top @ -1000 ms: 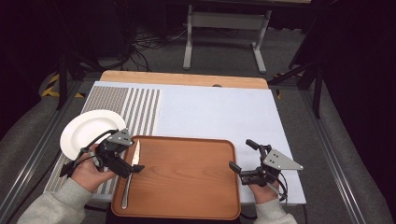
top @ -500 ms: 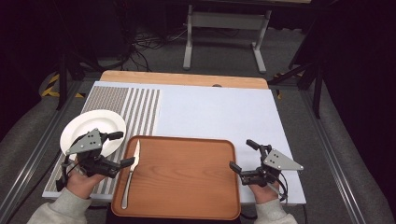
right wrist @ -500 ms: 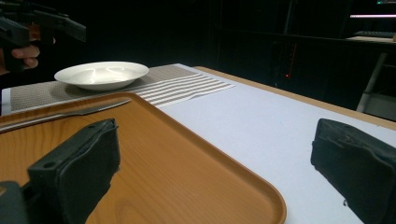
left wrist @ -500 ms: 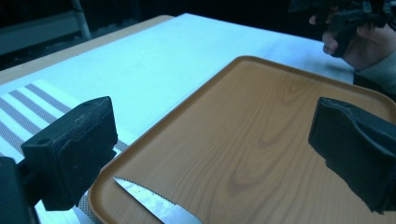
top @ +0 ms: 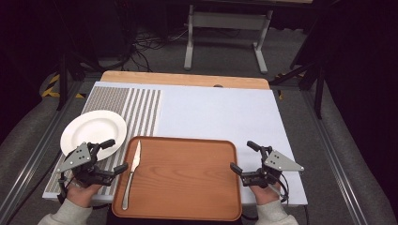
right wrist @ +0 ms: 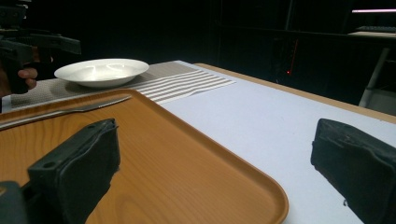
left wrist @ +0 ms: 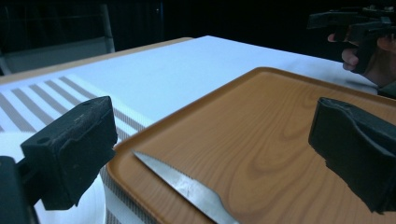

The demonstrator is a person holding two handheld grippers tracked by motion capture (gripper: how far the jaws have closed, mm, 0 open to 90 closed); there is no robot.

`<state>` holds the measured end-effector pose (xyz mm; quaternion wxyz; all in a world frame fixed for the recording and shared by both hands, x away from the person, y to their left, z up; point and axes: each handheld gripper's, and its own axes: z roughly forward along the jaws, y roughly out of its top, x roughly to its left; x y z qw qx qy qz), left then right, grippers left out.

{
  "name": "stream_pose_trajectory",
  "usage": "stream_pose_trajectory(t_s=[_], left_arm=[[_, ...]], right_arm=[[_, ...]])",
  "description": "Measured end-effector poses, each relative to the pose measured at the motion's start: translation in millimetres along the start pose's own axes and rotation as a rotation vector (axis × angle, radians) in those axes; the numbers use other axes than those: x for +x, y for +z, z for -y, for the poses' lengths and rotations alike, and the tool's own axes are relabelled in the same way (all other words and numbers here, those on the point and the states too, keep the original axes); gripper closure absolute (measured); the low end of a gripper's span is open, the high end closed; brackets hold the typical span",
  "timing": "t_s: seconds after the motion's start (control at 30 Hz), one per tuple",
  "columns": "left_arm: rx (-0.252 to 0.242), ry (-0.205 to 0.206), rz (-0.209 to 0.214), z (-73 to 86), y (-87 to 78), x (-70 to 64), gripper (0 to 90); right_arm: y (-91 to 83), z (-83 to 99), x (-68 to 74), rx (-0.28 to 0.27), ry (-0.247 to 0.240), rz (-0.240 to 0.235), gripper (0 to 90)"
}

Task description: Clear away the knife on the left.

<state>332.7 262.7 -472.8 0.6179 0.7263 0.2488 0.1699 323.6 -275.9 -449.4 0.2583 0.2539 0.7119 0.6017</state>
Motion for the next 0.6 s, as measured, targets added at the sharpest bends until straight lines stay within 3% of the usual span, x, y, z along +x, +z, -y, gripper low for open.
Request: stream_pose_trajectory(t_s=[0.1,0.27,0.33,0.6], left_arm=[[0.035,-0.049,0.017,5.5,2.7,1.5,1.9],[0.033,-0.057,0.013,4.2,1.7,3.3,1.6],[0.042,-0.036,0.012,3.1,1.3,2.6,1.6],[0.029,-0.065,0.027,1.0,1.2,2.5,1.6]], right_arm=[[-0.4,1.6,0.2,0.006,0.002,0.000,2.0],[-2.0,2.4,-0.6,-0.003,0.014,-0.002,2.0],[-2.2,2.9,-0.6,0.001,0.013,-0.001,2.0],[-1.7,3.1,-0.3,0.005,0.010,-0.003,2.0]])
